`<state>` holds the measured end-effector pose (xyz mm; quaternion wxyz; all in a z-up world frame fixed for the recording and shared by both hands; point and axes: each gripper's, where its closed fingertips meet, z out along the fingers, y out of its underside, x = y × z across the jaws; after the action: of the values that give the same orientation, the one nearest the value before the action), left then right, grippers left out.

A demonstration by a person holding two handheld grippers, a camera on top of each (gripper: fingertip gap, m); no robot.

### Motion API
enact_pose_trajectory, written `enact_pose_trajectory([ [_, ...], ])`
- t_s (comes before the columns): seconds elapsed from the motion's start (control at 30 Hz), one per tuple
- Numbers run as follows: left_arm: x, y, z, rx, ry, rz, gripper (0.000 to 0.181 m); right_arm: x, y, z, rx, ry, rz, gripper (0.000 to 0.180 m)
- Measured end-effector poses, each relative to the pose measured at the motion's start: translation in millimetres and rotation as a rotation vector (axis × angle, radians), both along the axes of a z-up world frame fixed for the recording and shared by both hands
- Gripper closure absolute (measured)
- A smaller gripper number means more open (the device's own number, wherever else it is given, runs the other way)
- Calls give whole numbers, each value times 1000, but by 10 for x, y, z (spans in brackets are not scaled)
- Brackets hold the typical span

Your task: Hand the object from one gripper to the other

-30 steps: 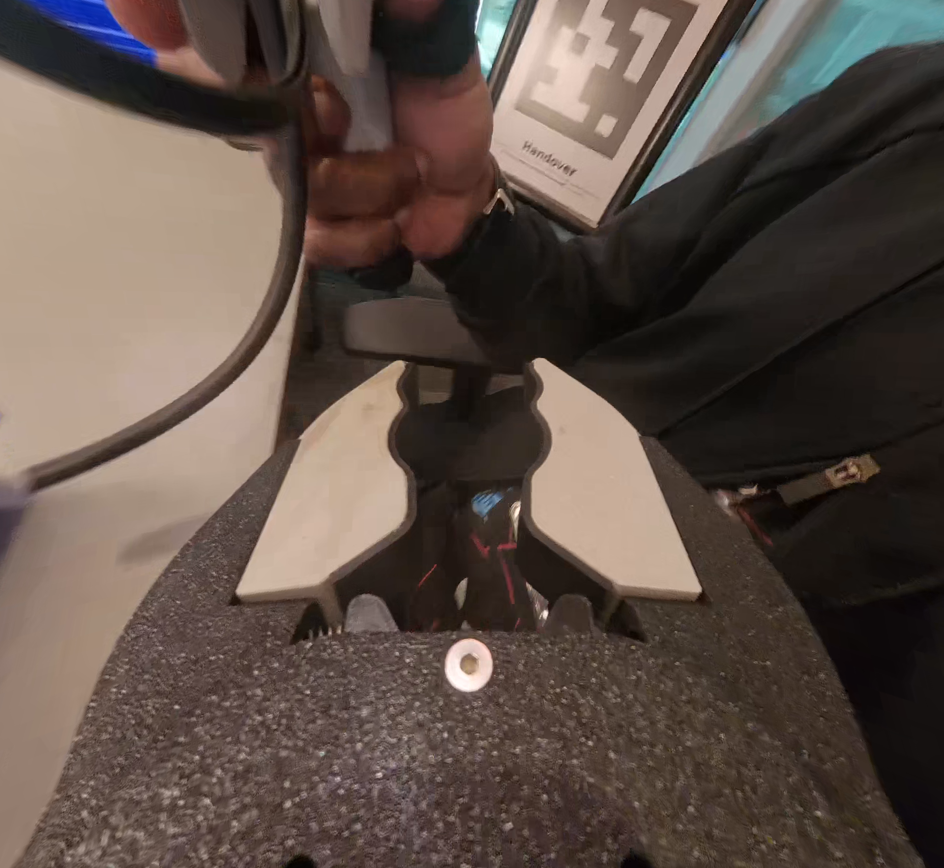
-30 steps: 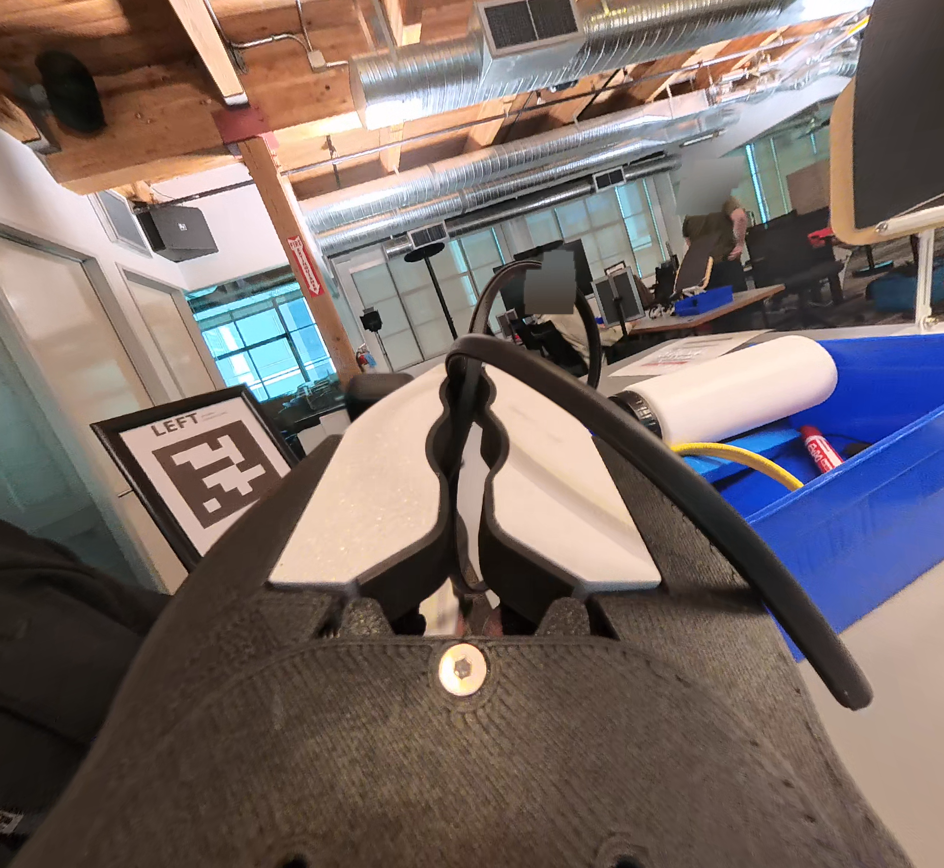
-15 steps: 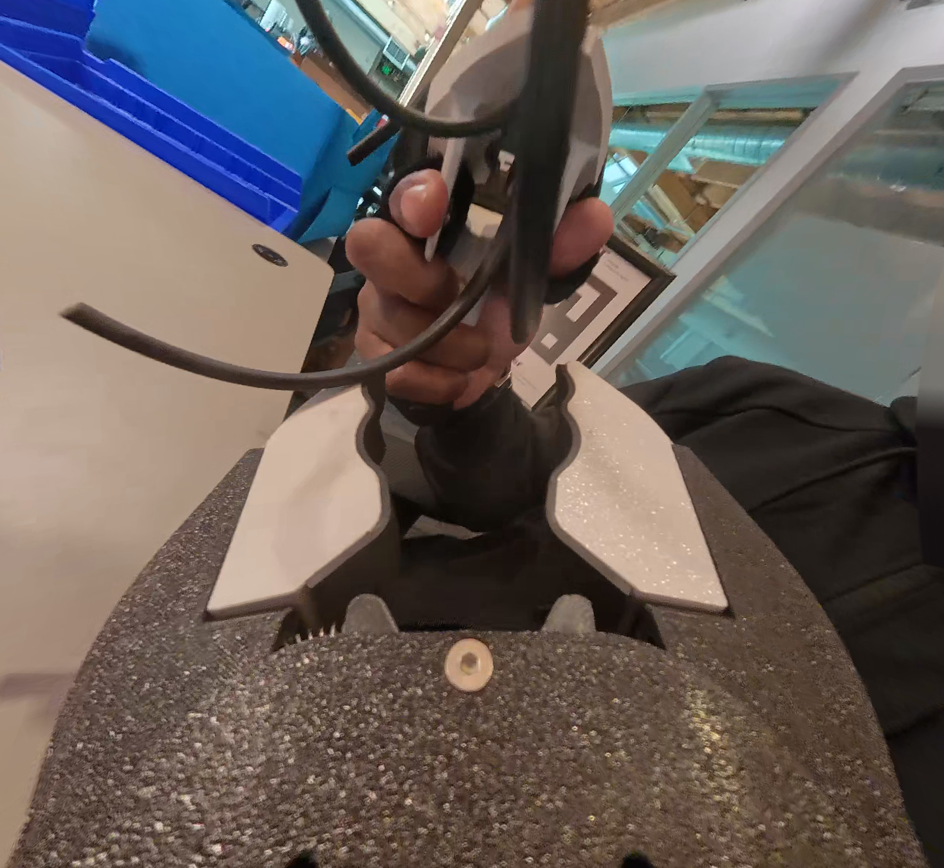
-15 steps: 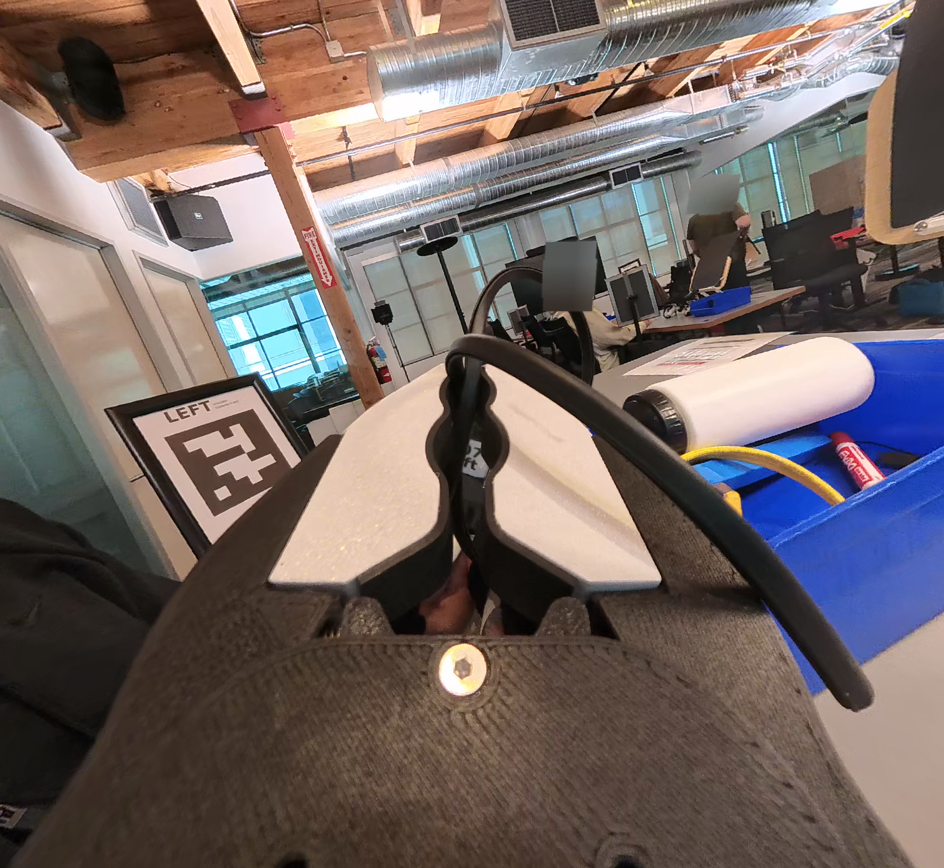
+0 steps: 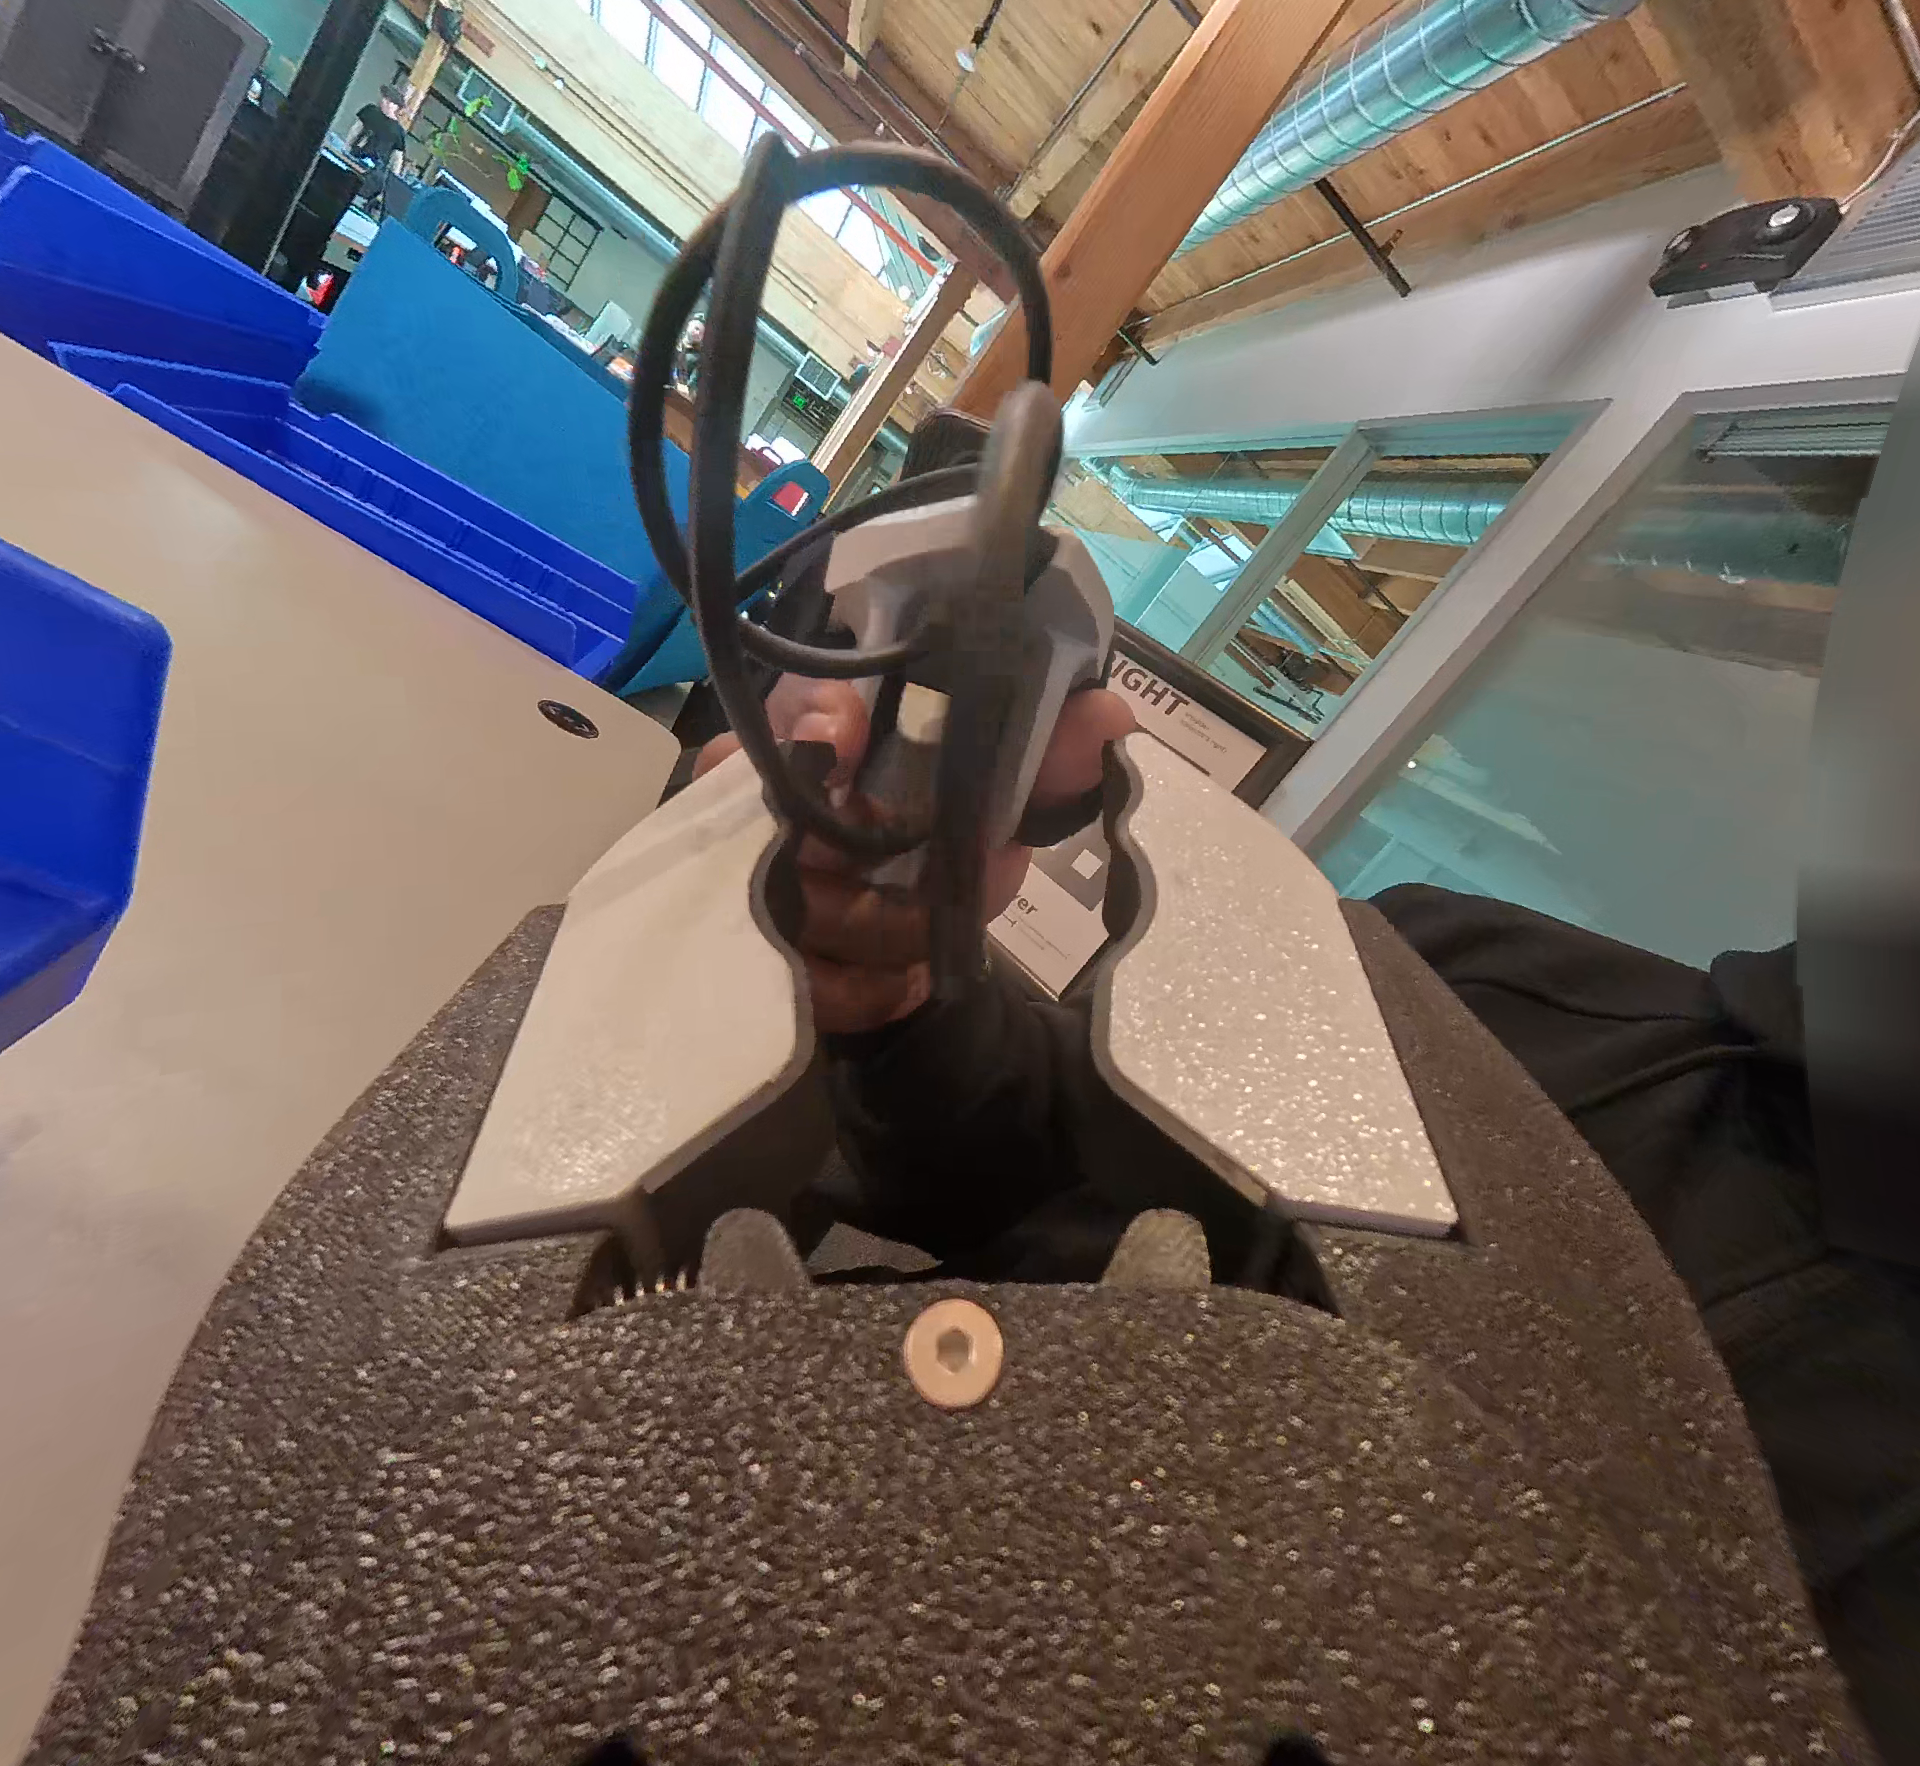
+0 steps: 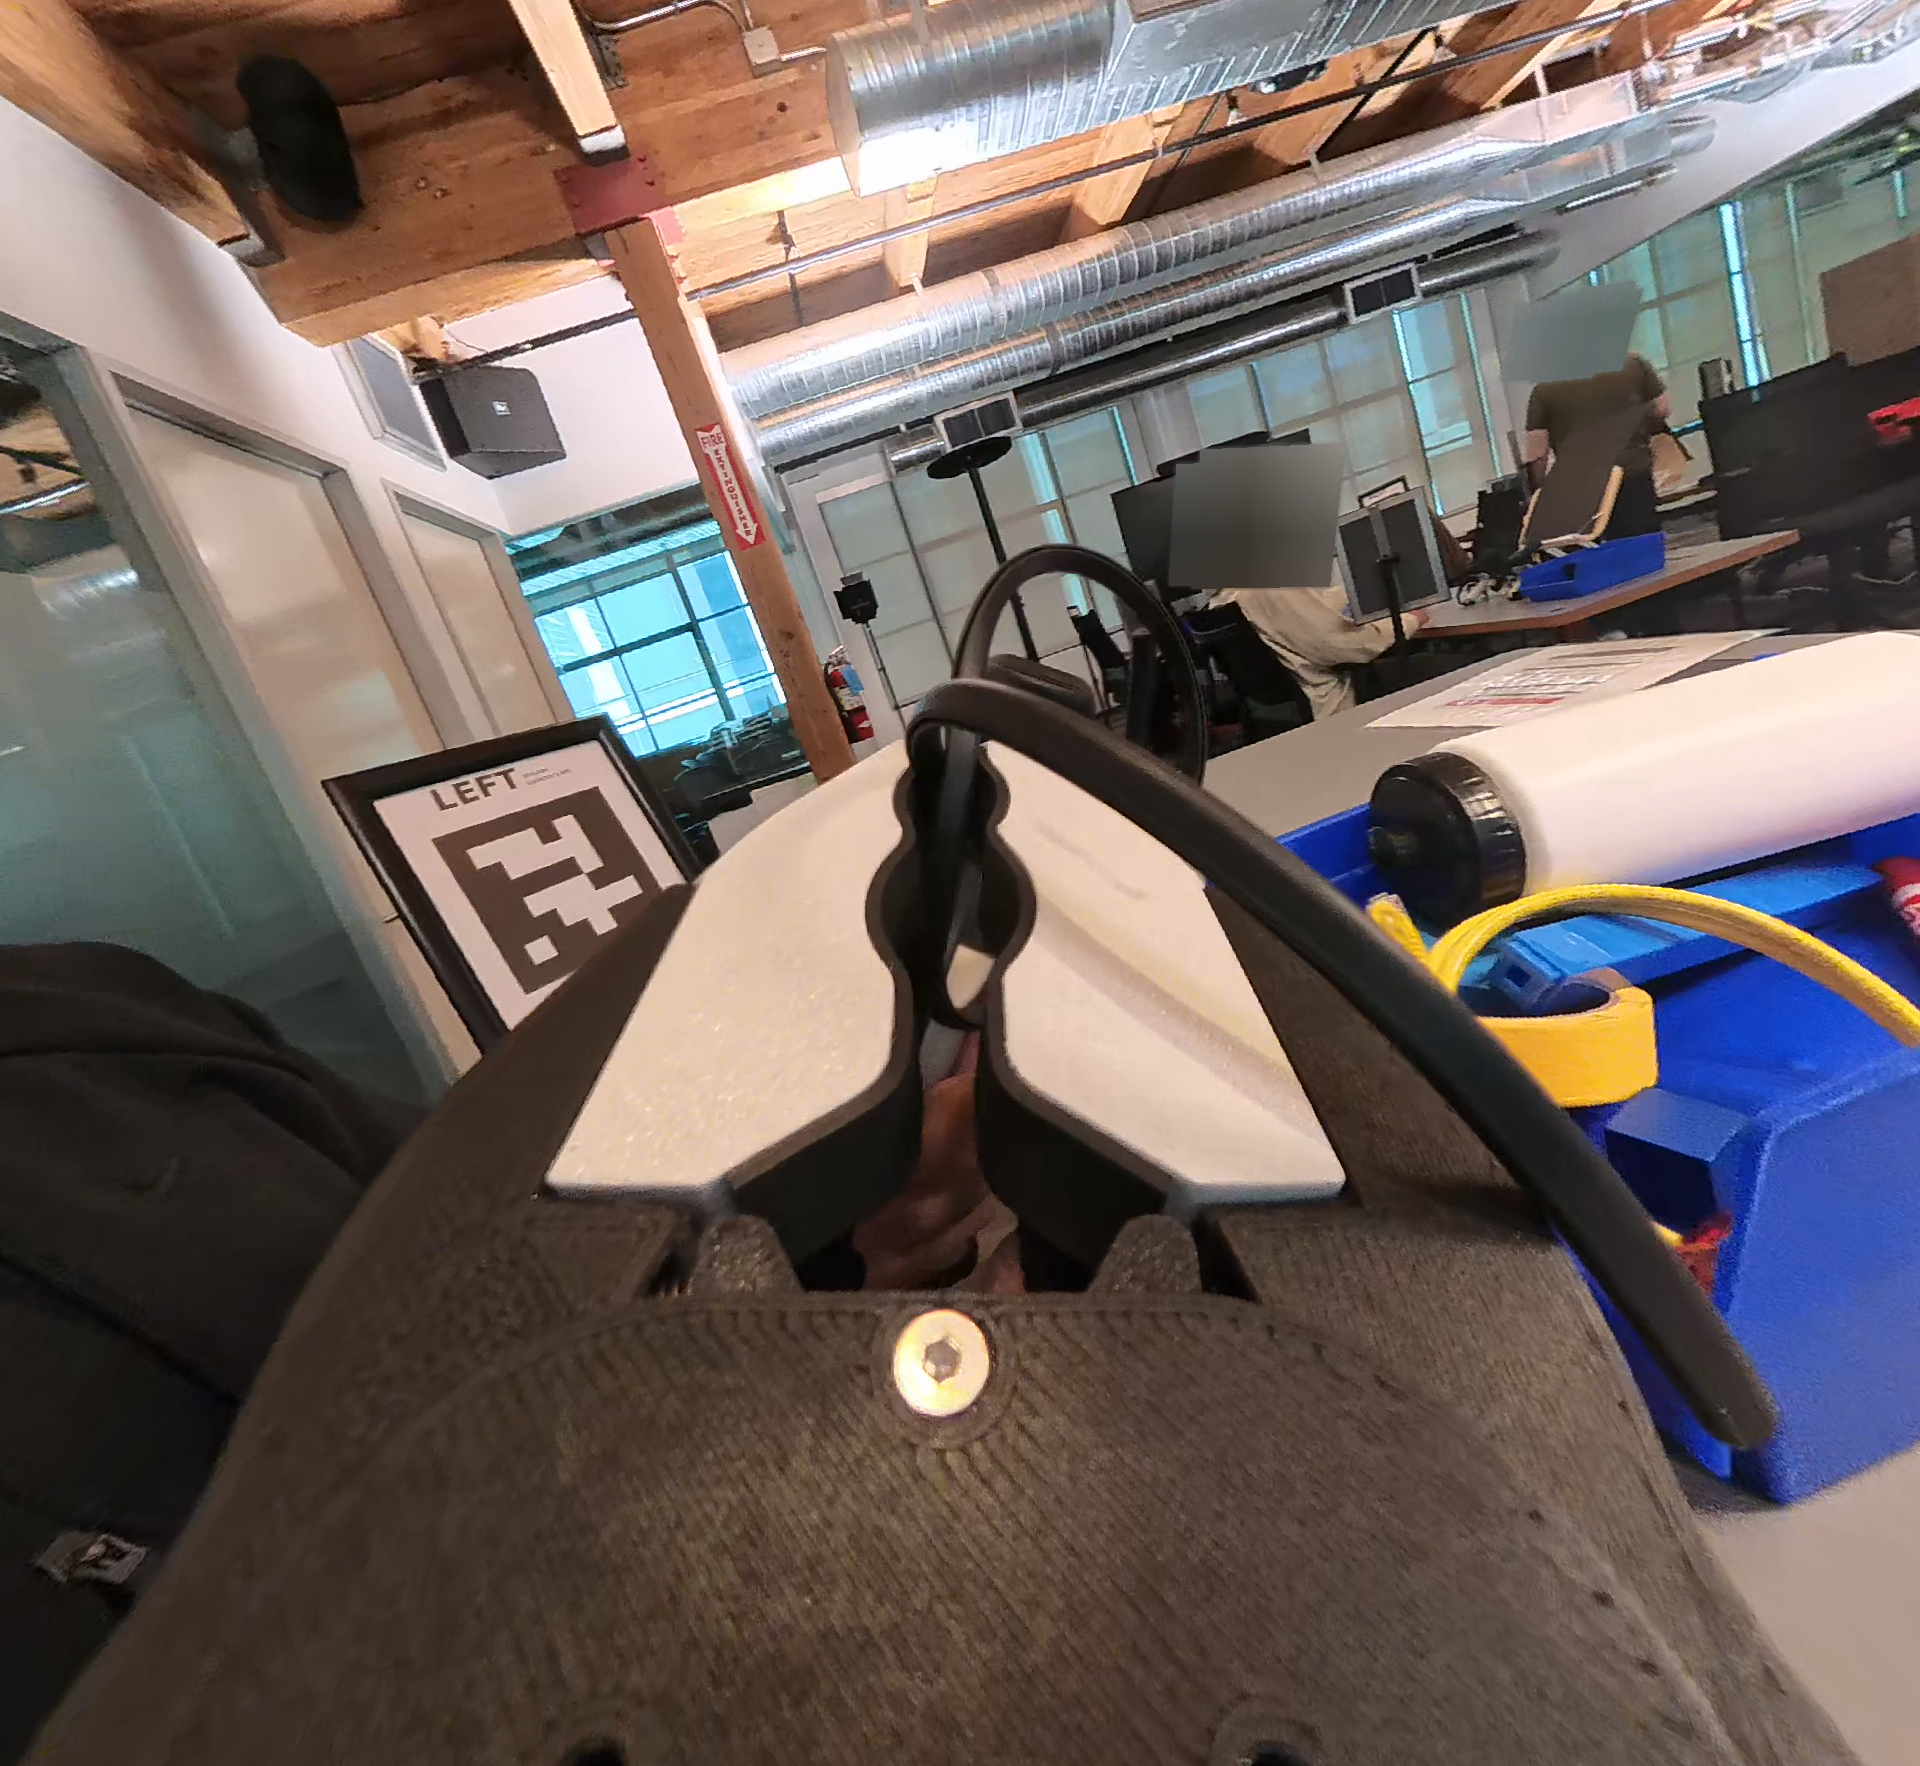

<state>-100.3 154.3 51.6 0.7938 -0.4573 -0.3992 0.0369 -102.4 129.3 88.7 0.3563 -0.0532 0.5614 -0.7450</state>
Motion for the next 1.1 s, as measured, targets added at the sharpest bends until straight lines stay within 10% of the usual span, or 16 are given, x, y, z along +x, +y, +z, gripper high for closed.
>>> enact_pose_trajectory([
  [0.03, -1, -15, -3, 7, -3, -1, 127, 28, 9, 0, -1, 6, 17, 175],
  [0.63, 125, -272, 130, 72, 121, 33, 175, 165, 32, -100, 43, -20, 198, 174],
  [1.1, 78, -488, 148, -1, 80, 225, 176, 8, -150, -305, 139, 27, 69, 162],
])
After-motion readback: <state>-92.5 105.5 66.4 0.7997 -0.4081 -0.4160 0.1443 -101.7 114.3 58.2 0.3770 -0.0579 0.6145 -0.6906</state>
